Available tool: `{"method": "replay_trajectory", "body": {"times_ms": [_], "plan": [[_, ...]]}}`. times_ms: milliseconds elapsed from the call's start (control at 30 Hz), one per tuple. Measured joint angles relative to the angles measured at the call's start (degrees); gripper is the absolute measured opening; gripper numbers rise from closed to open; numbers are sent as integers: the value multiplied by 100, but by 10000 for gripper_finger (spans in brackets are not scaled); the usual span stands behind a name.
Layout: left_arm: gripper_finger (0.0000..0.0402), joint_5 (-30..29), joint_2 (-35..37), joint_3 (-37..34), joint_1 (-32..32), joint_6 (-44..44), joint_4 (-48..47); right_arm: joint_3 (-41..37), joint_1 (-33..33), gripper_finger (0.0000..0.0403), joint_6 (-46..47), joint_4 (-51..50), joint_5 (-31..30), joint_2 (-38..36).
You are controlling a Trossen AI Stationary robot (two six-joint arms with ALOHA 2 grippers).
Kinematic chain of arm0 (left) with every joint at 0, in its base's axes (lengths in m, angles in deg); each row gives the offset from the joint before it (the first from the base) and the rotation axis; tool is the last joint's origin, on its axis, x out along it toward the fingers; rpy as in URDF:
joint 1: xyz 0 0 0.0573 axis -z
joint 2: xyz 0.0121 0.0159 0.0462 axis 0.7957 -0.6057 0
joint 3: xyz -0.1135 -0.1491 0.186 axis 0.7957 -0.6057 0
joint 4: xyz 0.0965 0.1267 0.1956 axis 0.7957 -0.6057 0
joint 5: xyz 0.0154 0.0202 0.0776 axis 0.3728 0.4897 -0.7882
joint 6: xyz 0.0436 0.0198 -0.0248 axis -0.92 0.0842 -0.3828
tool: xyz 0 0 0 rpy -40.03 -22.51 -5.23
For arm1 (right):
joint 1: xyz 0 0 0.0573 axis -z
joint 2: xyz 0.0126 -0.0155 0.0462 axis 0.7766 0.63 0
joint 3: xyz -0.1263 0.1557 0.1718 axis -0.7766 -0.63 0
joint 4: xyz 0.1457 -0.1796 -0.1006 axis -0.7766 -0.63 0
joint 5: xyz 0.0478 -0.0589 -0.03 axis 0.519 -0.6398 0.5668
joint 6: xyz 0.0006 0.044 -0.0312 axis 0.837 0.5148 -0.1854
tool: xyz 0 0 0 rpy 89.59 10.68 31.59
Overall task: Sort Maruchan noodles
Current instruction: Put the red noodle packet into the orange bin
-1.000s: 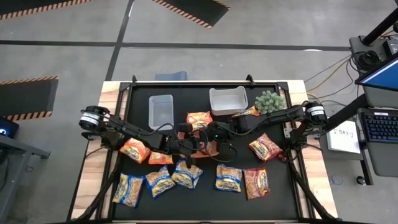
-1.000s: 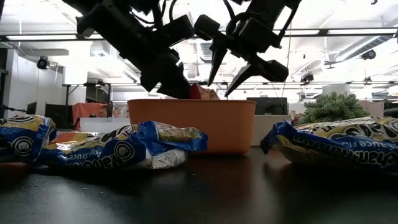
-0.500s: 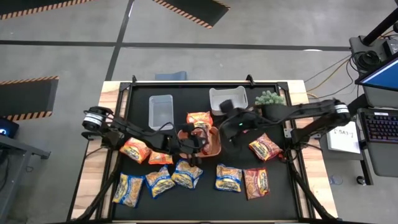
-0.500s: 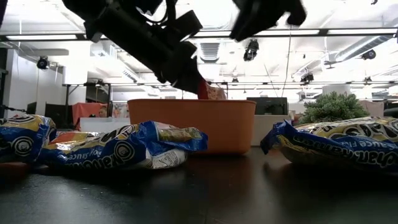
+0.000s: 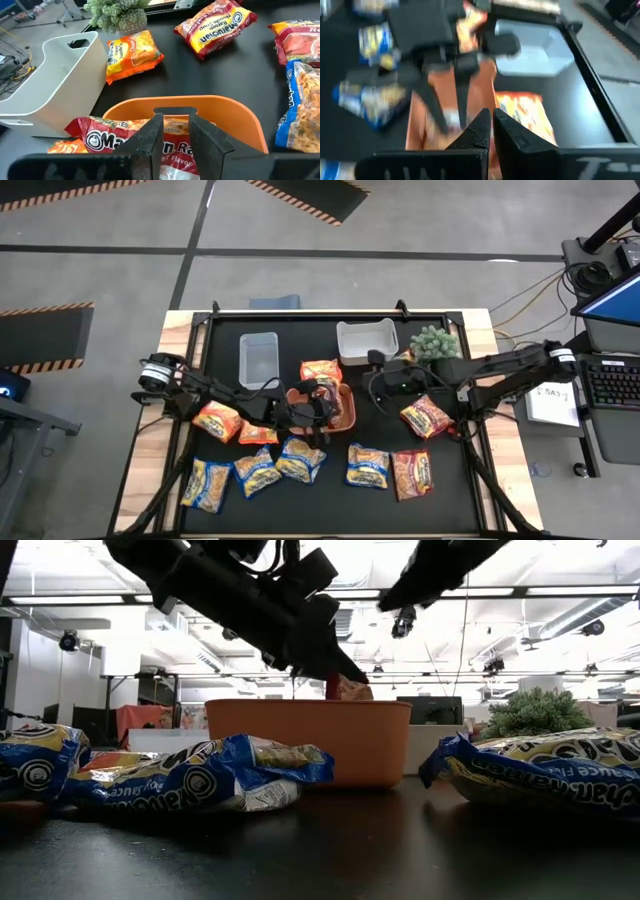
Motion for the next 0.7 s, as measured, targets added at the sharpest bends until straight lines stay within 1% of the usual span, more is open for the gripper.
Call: {"method": "replay_trajectory", "body": {"times_ms": [100,200,267,433,500,567,700], "plan": [[74,0,-6,16,2,-39,-46,-338,133,9,336,1125,0,344],[74,-4,81,16,63,-102,-193,-372,288,9,516,1510,0,724],[74,-1,246,16,148,-187,-287,-313,361,9,586,1563,5,1012],[74,-30,780,20,369,-263,-1034,-14,422,9,475,1477,196,1757],[74,-43,995,18,439,-189,-1316,157,431,9,339,1162,190,2032],[74,-57,1191,18,488,-24,-1565,321,446,9,268,619,113,2227],[74,-49,1423,20,577,465,-2347,527,451,9,195,85,-16,2332]]}}
